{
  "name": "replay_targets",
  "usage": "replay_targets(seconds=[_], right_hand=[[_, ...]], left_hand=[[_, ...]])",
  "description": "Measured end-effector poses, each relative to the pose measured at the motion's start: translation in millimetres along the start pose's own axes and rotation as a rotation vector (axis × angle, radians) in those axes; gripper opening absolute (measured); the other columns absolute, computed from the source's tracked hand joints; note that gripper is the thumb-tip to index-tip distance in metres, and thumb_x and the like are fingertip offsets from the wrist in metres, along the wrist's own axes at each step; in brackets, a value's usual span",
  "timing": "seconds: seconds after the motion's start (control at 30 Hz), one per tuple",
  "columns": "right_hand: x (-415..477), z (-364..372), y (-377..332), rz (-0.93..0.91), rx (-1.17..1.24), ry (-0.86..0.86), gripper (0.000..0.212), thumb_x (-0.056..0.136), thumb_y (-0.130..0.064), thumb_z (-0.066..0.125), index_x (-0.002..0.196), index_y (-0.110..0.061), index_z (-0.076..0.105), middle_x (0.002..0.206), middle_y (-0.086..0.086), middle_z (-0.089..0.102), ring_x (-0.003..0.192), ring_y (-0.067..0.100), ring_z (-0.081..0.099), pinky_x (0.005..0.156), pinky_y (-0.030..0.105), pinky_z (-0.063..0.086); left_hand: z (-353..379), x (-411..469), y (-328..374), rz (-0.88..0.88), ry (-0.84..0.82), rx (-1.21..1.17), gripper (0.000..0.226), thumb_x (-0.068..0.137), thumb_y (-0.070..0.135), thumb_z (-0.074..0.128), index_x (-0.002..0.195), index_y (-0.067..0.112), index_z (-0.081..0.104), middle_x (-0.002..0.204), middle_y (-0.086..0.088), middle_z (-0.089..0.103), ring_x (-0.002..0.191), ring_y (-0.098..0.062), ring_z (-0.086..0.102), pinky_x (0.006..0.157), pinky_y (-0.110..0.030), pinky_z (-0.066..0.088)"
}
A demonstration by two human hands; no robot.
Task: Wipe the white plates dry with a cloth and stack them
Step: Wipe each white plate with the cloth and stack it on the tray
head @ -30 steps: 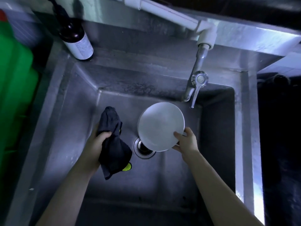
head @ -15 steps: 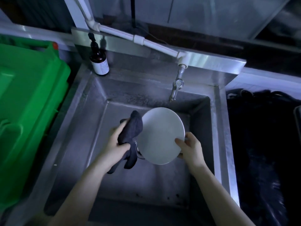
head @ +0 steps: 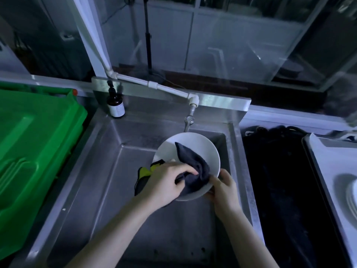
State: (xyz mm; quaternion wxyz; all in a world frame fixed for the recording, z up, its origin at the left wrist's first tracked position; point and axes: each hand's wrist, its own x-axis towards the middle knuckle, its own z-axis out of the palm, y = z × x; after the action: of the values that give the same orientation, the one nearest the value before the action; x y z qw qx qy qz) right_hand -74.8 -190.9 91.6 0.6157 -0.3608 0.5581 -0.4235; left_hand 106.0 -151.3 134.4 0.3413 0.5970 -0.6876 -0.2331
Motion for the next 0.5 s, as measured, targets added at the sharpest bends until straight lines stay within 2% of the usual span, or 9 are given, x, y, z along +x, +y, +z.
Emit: replay_targets(seconds=[0.07,0.1,0.17,0.27,0.33,0.4,0.47,0.5], right_hand=[[1.5,-1.9,-2.4,-0.013,0.037,0.026,0.006,0.070,-0.017,0.064,0.068,-0.022,0.060,0.069,0.003,0.062,0.066,0.017,0.065,0.055,0.032,0.053],[2.1,-3.0,-3.7,-0.018,0.048,0.040,0.006,0.070,-0.018,0.066,0.070,-0.022,0.061,0.070,0.004,0.062,0.067,0.018,0.065,0.057,0.034,0.054],[2.5,-4.5,-7.7,-0.019,0.055,0.062,0.007,0.070,-0.020,0.068,0.075,-0.019,0.064,0.074,0.006,0.066,0.072,0.022,0.066,0.061,0.037,0.056],[5.6,-4.8,-12.2,-0.023,0.056,0.097,0.012,0.083,-0.011,0.066,0.093,-0.006,0.062,0.081,0.006,0.070,0.081,0.028,0.069,0.063,0.042,0.059],[7.0,-5.4,-15.2,-0.039,0.045,0.129,0.005,0.089,-0.004,0.062,0.094,-0.003,0.060,0.079,0.004,0.070,0.083,0.030,0.068,0.060,0.039,0.058],[8.1,-7.2,-19.4,-0.053,0.042,0.164,0.003,0.089,-0.001,0.061,0.090,-0.002,0.058,0.077,0.003,0.069,0.083,0.031,0.067,0.058,0.037,0.057],[8.8,-7.7,-24.1,-0.069,0.024,0.184,0.004,0.089,0.000,0.060,0.089,0.000,0.056,0.081,0.008,0.067,0.085,0.033,0.066,0.058,0.041,0.058],[8.6,-6.5,-26.7,-0.077,0.009,0.182,0.004,0.089,0.000,0.060,0.089,-0.001,0.056,0.081,0.008,0.067,0.085,0.033,0.066,0.059,0.043,0.059]], left_hand=[[-3.5,6.3,4.6,0.037,0.060,0.056,0.049,0.073,-0.003,0.063,0.106,0.033,0.072,0.089,0.017,0.053,0.079,0.001,0.054,0.071,-0.009,0.040],[-7.0,10.0,5.0,0.034,0.118,0.059,0.050,0.073,-0.005,0.065,0.107,0.030,0.073,0.090,0.016,0.054,0.080,-0.002,0.056,0.072,-0.016,0.044],[-16.5,17.9,7.0,0.004,0.229,0.055,0.043,0.076,-0.006,0.068,0.108,0.022,0.074,0.091,0.010,0.064,0.087,-0.013,0.063,0.079,-0.030,0.051],[-29.7,30.8,13.0,-0.001,0.319,0.113,0.028,0.082,-0.003,0.067,0.104,0.013,0.073,0.100,0.002,0.073,0.090,-0.021,0.068,0.081,-0.030,0.050],[-36.9,40.6,15.3,-0.017,0.348,0.201,0.017,0.086,0.000,0.065,0.101,0.007,0.070,0.101,-0.007,0.068,0.086,-0.030,0.066,0.078,-0.038,0.049],[-44.3,49.9,16.1,-0.106,0.347,0.297,0.011,0.093,0.006,0.060,0.103,0.003,0.065,0.106,-0.014,0.058,0.083,-0.039,0.061,0.074,-0.048,0.048],[-50.1,56.7,16.8,-0.165,0.323,0.323,0.011,0.097,0.011,0.054,0.105,0.006,0.059,0.108,-0.013,0.053,0.083,-0.042,0.059,0.072,-0.049,0.047],[-50.3,58.9,18.6,-0.127,0.297,0.291,0.010,0.097,0.012,0.053,0.105,0.008,0.058,0.107,-0.012,0.054,0.085,-0.042,0.059,0.073,-0.048,0.047]])
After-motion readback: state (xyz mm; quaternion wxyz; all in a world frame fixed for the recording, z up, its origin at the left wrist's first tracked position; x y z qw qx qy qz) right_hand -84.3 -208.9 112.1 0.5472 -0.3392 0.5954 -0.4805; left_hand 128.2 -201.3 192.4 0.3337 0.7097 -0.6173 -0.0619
